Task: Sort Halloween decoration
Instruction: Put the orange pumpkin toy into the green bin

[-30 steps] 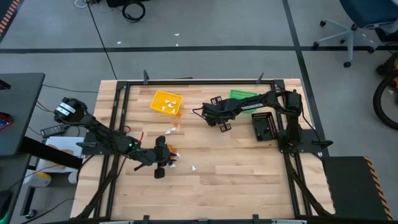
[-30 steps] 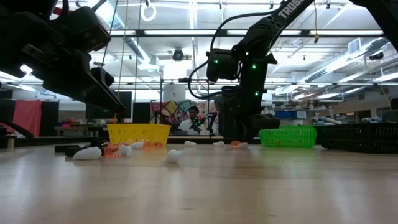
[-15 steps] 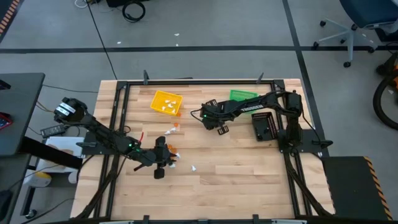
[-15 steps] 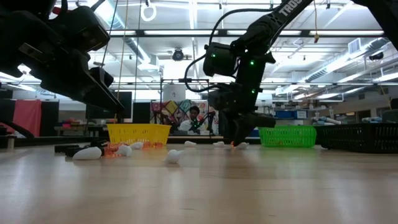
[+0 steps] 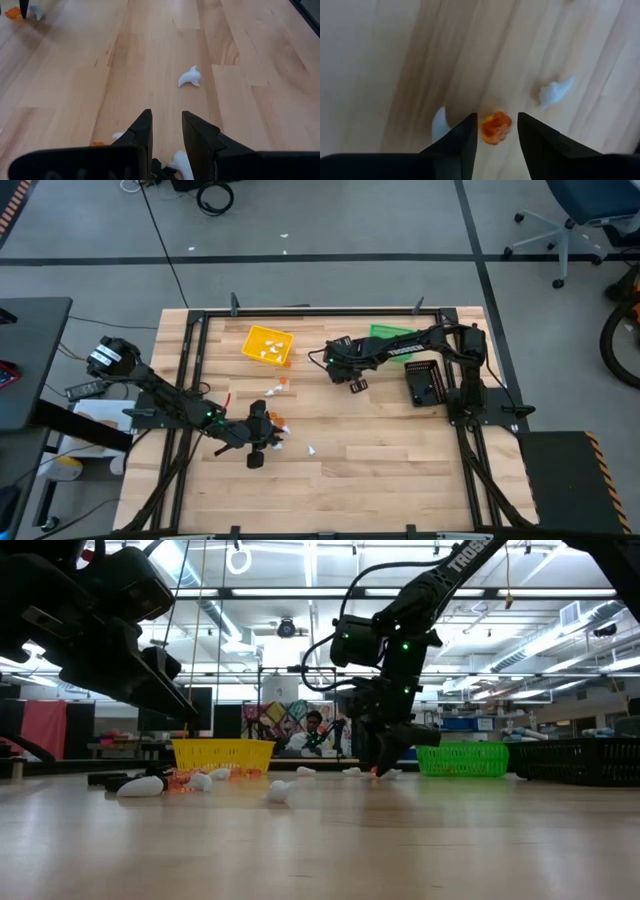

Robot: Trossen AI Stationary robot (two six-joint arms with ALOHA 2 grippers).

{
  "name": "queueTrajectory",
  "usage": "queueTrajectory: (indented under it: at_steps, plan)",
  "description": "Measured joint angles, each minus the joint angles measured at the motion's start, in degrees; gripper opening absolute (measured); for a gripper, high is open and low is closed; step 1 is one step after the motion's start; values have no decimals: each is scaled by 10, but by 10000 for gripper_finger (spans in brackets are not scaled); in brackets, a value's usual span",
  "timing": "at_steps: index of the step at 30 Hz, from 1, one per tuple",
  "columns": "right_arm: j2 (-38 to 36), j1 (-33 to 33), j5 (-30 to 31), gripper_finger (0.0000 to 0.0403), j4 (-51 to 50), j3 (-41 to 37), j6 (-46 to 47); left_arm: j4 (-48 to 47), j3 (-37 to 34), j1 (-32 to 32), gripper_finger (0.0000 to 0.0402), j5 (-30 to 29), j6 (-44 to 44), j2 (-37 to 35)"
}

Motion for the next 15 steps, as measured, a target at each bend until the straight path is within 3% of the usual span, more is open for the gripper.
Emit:
queueTrajectory:
  at_steps: [8, 15]
  plan:
    - [-5, -5, -6, 139, 31, -27, 4, 0, 0, 0, 82, 0, 0, 0]
    - [-3, -5, -8, 100, 37, -28, 2, 0, 0, 0, 82, 0, 0, 0]
